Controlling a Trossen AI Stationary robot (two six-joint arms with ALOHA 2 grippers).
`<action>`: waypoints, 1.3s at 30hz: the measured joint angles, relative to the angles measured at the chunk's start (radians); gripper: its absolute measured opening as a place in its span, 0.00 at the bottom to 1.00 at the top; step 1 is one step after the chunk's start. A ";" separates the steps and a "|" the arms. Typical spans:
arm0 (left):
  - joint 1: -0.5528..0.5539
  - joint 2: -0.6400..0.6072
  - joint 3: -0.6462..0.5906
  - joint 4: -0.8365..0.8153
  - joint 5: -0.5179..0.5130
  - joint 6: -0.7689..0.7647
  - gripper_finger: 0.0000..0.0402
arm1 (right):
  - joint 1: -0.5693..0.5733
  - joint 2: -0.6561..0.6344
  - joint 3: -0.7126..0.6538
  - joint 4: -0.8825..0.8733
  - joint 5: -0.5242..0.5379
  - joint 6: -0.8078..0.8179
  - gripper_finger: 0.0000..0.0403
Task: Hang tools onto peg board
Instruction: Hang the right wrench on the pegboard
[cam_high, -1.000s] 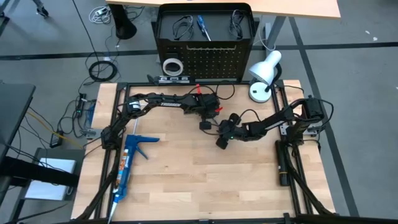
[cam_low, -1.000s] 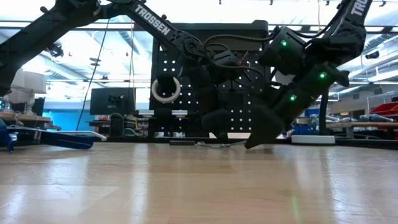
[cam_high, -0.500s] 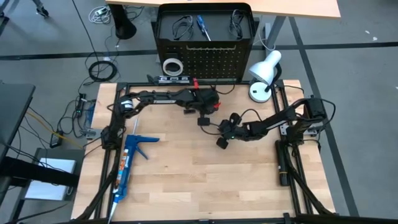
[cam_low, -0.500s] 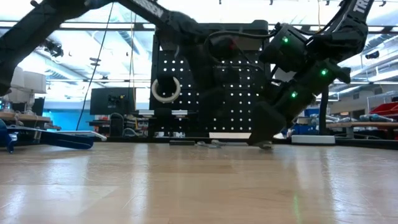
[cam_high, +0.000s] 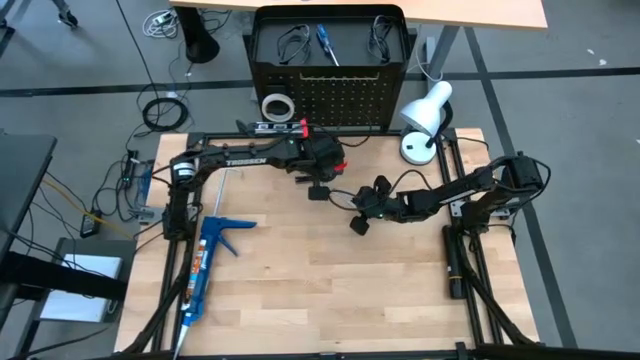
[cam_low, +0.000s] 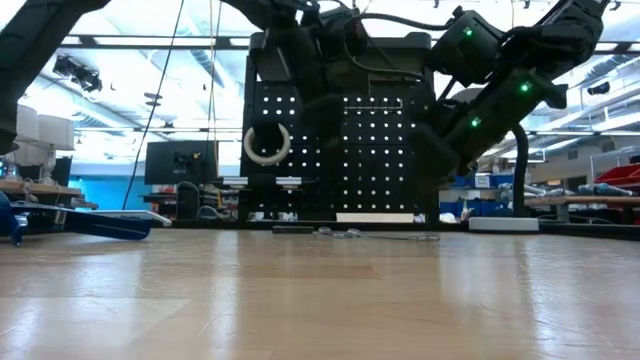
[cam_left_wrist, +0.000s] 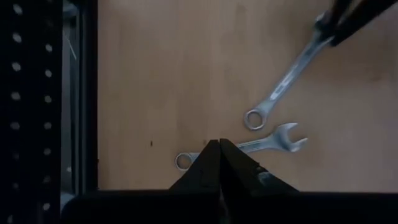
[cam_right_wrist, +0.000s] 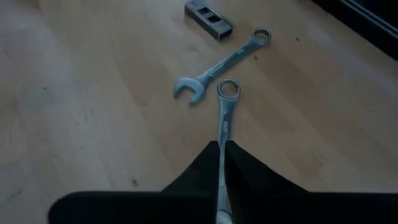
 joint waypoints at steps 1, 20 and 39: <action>-0.010 -0.003 -0.009 0.008 -0.005 0.001 0.01 | 0.000 0.000 0.000 -0.001 0.000 0.000 0.11; -0.112 -0.122 -0.449 0.475 -0.025 -0.033 0.01 | 0.001 0.010 -0.167 0.180 -0.014 0.020 0.53; -0.127 -0.167 -0.611 0.675 -0.002 -0.113 0.01 | -0.043 0.010 -0.171 0.120 -0.196 -0.050 0.49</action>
